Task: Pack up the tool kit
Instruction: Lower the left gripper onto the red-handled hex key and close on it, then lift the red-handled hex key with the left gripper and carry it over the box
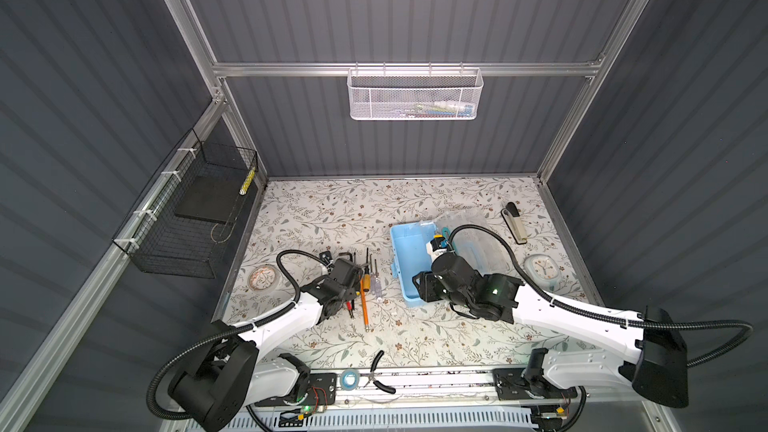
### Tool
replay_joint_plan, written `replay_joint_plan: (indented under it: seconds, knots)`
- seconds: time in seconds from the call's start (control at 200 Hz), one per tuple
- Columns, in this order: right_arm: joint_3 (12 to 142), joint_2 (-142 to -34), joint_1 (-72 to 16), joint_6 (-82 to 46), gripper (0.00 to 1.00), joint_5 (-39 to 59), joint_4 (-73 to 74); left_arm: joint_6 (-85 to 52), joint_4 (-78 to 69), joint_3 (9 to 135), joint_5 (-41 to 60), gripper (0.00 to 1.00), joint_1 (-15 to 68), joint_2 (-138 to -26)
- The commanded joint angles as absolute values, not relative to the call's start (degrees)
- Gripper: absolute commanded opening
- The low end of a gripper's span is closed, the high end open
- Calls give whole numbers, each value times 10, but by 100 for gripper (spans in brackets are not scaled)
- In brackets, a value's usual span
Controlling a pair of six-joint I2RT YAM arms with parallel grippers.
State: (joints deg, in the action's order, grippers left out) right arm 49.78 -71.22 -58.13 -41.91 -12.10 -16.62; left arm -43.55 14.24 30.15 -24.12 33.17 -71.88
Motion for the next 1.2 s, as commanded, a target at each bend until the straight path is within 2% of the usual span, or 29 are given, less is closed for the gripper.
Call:
replay_joint_plan:
  seconds: [0.0,0.12,0.505,0.64,0.705,0.87,0.935,1.196]
  knots:
    - [491,-716,-579,-410,48,-131,-144,-415,129,313,-241,41,323,-732]
    - [491,-730,-577,-408,48,-130,-137,-411,113,316,-235,36,319,-752]
    - [487,-744,-571,-414,48,-107,-120,-400,80,319,-216,34,317,-804]
    - [481,-741,-569,-417,49,-103,-116,-404,82,316,-215,26,317,-821]
    - [477,-740,-568,-417,49,-101,-114,-406,83,314,-214,19,317,-825]
    - [471,-739,-564,-417,49,-99,-109,-410,92,316,-208,11,317,-822]
    - [470,-739,-562,-417,49,-96,-108,-410,106,322,-211,0,317,-815]
    - [461,-738,-549,-417,50,-74,-95,-405,166,347,-223,0,317,-735]
